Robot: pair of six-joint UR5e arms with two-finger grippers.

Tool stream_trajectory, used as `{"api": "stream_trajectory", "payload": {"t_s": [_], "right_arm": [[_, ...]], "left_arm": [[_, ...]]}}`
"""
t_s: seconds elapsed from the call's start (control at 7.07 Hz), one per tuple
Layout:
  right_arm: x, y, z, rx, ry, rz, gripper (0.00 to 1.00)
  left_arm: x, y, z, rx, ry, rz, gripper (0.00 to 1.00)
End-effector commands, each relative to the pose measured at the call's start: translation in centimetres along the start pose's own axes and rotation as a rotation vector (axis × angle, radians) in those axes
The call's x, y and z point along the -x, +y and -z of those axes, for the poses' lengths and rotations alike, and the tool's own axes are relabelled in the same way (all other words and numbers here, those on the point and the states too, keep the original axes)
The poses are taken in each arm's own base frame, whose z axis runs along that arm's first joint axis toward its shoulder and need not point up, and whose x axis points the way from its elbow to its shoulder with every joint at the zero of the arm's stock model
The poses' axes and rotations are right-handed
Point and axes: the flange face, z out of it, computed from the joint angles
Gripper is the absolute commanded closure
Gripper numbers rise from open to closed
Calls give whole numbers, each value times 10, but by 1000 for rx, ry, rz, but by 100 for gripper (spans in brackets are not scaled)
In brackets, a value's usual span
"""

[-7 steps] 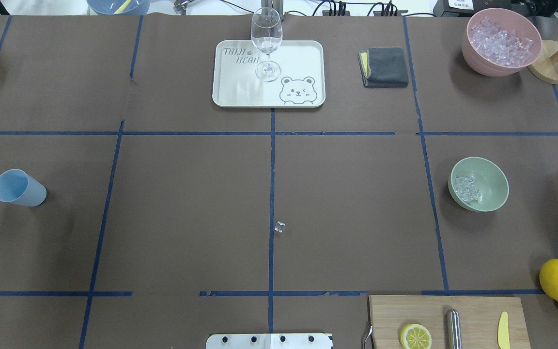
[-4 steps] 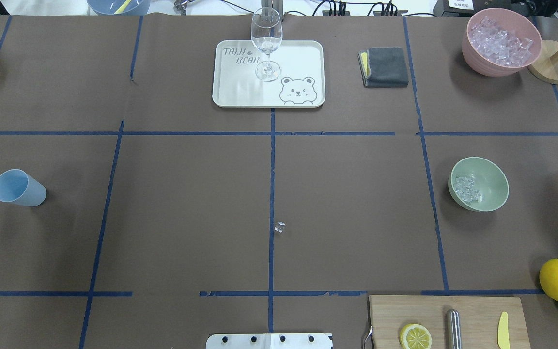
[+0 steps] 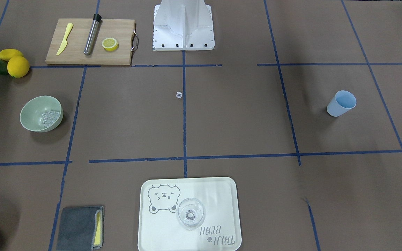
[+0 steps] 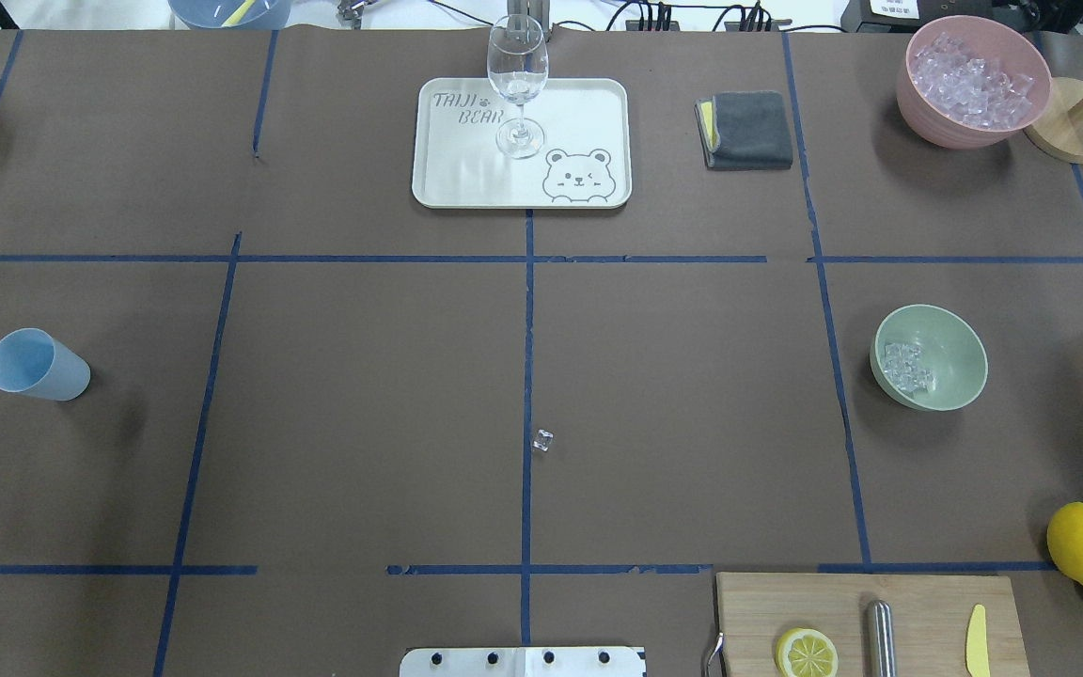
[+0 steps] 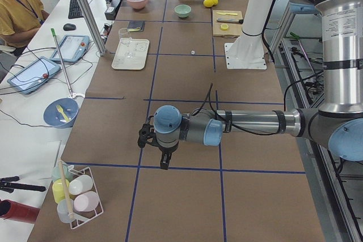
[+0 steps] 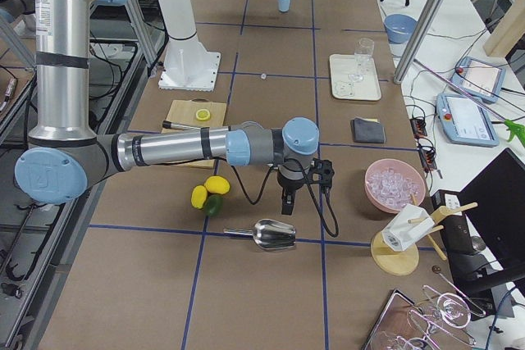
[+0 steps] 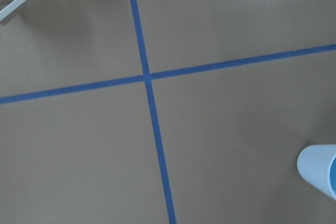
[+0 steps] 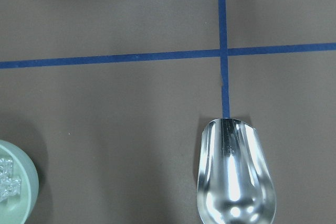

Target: Pour ice into bowl

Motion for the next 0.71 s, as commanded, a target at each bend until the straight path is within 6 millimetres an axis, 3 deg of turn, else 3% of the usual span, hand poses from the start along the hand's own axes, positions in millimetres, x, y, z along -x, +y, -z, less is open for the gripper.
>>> {"api": "stream_trajectory", "payload": {"t_s": [0.0, 0.57], "right_arm": [[2, 2, -1, -20, -11, 20, 0], [0, 3, -2, -18, -10, 27, 0]], "left_arm": [[-9, -21, 6, -13, -6, -18, 0], [-7, -26, 5, -12, -8, -26, 0]]}}
